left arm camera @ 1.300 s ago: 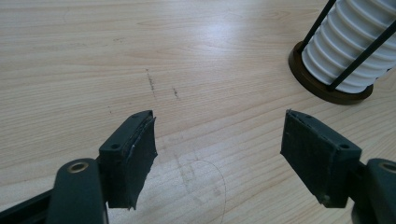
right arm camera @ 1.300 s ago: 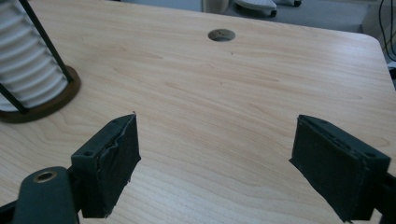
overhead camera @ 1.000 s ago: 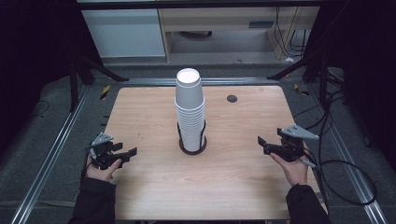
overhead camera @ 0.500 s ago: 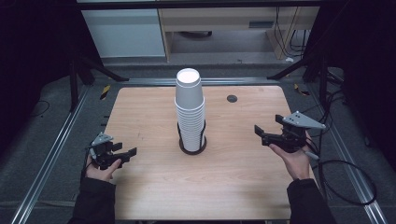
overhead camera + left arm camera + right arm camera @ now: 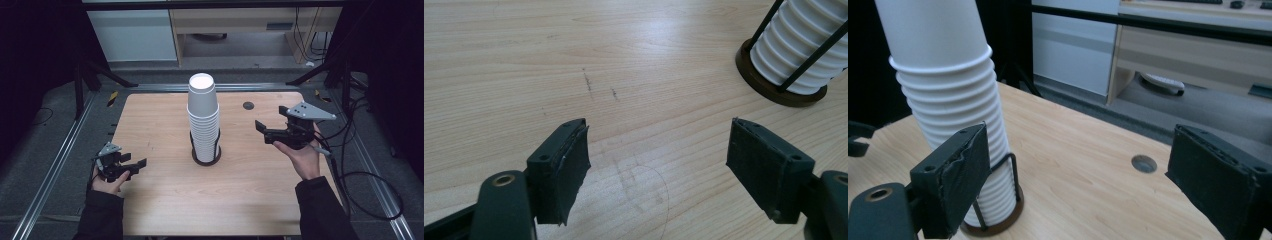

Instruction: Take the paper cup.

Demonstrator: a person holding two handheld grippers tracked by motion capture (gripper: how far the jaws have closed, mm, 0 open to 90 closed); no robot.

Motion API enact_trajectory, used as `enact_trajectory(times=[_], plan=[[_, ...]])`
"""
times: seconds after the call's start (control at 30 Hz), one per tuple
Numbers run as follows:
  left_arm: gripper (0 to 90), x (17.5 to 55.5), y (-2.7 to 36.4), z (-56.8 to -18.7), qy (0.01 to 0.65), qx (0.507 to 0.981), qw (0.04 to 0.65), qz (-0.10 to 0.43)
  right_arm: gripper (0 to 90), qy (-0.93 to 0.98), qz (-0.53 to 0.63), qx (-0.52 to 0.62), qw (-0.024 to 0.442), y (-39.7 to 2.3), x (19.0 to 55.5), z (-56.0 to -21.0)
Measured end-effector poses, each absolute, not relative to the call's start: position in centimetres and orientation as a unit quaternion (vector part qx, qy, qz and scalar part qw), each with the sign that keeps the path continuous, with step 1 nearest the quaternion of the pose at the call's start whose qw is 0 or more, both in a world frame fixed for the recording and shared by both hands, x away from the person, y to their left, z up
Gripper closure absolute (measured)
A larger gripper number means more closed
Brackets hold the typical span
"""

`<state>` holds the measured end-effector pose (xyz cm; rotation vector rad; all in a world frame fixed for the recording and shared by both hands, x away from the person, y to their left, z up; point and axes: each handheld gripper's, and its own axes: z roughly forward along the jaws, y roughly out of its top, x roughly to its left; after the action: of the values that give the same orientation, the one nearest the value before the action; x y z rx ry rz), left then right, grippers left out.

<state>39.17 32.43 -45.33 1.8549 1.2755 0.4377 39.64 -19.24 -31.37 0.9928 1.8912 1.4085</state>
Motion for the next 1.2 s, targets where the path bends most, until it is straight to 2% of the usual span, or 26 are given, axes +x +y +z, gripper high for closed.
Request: enact_trajectory(times=[0.63,1.2], plan=[[24.1,39.3,32.1,-45.6,0.501,0.745,0.405,0.174,8.9,0.713,0.563,0.324,0.264,-13.2,40.9,-27.6],[23.9,39.5,31.7,-45.8,0.497,0.749,0.403,0.170,8.0,0.718,0.580,0.300,0.241,-7.8,42.9,-27.6]])
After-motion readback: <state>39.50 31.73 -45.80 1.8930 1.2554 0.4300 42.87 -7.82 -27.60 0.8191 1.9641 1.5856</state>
